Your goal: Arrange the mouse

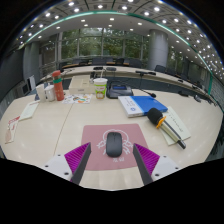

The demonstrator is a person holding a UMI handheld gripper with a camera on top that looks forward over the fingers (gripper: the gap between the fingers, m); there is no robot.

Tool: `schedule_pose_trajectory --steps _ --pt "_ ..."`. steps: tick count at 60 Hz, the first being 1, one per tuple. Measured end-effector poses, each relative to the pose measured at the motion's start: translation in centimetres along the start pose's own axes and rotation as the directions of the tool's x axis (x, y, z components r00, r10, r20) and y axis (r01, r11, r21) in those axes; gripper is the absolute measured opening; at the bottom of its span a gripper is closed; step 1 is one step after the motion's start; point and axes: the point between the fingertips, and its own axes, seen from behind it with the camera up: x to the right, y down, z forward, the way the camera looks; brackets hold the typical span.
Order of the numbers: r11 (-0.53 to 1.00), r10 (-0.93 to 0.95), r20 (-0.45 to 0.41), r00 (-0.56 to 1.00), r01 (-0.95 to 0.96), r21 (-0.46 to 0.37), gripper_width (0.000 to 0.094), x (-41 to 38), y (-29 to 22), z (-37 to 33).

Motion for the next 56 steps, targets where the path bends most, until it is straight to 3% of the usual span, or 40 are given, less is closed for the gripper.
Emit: schedule_pose_trajectory --steps 15,25,56 --pt "0.999 -0.027 -0.009 1.000 0.027 0.023 0.0858 -1.9 1.8 -16.3" --pt "0.999 -0.037 0.003 0.999 0.037 0.036 0.0856 -3.1 3.6 -23.5" --pt "0.996 -0.056 -0.014 0.998 0.057 0.062 0.0858 -4.3 4.6 -28.5"
